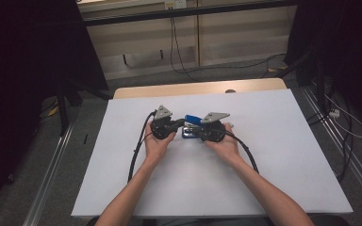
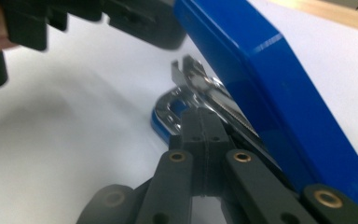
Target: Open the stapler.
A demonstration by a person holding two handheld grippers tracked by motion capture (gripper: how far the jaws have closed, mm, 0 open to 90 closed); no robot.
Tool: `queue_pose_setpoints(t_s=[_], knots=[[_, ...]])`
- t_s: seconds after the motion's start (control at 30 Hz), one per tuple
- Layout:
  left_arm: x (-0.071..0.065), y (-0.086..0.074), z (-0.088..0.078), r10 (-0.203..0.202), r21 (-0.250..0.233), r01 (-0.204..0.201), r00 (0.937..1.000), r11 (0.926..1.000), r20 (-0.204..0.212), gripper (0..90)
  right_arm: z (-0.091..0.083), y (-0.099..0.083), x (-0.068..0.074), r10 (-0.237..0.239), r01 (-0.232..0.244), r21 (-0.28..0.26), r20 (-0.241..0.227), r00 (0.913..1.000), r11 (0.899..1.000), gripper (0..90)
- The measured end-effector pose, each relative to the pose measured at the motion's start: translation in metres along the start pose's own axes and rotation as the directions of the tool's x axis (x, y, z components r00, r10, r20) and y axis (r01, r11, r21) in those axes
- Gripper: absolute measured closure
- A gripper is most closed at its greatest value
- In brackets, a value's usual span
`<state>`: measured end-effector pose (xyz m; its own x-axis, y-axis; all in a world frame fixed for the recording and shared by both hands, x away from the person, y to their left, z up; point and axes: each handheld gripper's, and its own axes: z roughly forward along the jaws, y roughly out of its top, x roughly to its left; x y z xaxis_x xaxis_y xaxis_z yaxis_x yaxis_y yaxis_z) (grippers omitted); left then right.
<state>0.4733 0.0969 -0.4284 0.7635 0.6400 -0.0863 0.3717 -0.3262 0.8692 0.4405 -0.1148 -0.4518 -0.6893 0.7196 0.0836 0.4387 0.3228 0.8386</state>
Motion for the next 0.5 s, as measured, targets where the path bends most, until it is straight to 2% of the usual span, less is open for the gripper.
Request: queue_pose_setpoints(t_s=[0.13, 0.2, 0.27, 0.5], knots=[[0.000, 0.001, 0.000, 0.004, -0.004, -0.004, 1.0000, 1.0000, 0.002, 90.0, -0.003, 0.004, 0.003, -0.014, 0.014, -0.032, 0.008, 0.9999, 0.999, 90.0], [0.000, 0.001, 0.000, 0.008, -0.006, -0.008, 1.0000, 0.9999, 0.002, 90.0, -0.005, 0.006, 0.004, -0.029, 0.031, -0.057, 0.032, 0.9991, 0.998, 90.0], [0.000, 0.002, 0.000, 0.001, -0.007, 0.000, 1.0000, 1.0000, 0.003, 90.0, -0.004, 0.009, 0.005, -0.022, 0.025, -0.081, 0.039, 0.9990, 0.996, 90.0], [-0.001, 0.004, 0.000, 0.002, -0.016, -0.002, 1.0000, 0.9999, 0.006, 90.0, 0.003, 0.010, 0.013, -0.029, 0.034, -0.085, 0.056, 0.9980, 0.996, 90.0]])
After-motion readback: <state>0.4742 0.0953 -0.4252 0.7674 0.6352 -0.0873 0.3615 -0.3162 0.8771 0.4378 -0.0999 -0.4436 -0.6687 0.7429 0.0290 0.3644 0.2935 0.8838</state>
